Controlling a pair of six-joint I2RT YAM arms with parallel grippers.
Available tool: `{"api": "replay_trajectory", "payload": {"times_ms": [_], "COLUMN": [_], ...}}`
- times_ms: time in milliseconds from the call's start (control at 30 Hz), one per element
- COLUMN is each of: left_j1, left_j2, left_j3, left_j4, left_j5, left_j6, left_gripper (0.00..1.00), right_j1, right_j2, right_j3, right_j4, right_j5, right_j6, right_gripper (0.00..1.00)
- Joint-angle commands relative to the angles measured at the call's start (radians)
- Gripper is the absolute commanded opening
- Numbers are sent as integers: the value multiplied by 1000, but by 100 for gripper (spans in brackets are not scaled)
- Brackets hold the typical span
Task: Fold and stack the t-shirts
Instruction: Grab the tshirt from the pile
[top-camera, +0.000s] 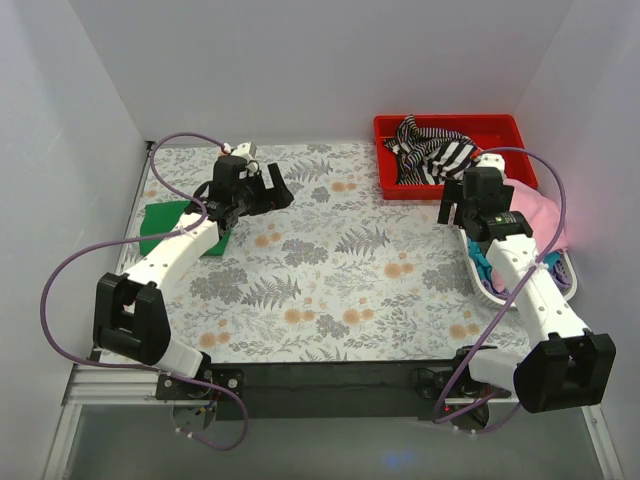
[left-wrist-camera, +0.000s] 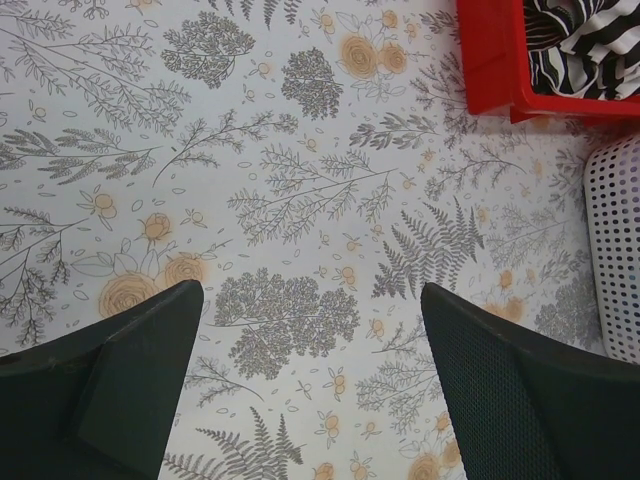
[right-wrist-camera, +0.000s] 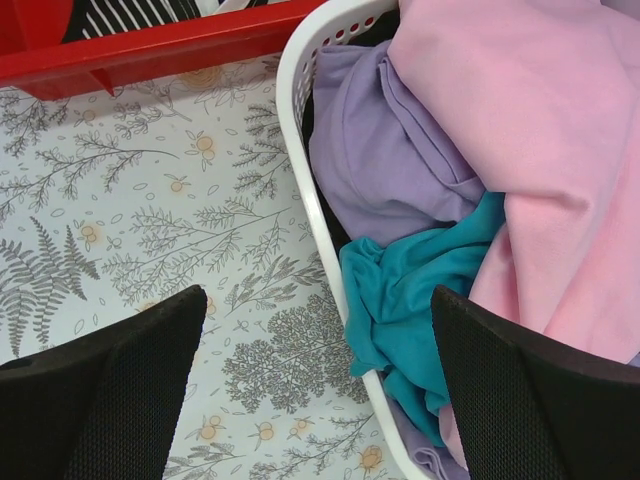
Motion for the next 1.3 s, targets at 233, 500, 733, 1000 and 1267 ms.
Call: {"api": "replay_trajectory", "payload": {"times_ms": [233,500,733,1000,1267], "left_j1": [-5,-5,-5,-5,-5], "left_j2": [-94,-88,-91,-45,-9], "left_j3": [-60,-72,-90,-80,-38], "left_j4": [95,91,91,79,68], "left_j5": [17,55,37,89,149], "left_j6": [10,-1,6,-7,-6], "left_gripper": [90,90,90,90,90], "right_j1": [-11,-141,-270,-330,-361], "right_j2": [25,49,80,186,220], "right_j3": [36,69,73,64,55], "right_j4": [27,11,-12,-29,-26], "right_j5": [93,225,288,239,210], "right_j6": [-57,-24,28,59,77], "right_gripper": [98,96,91,82,64]}}
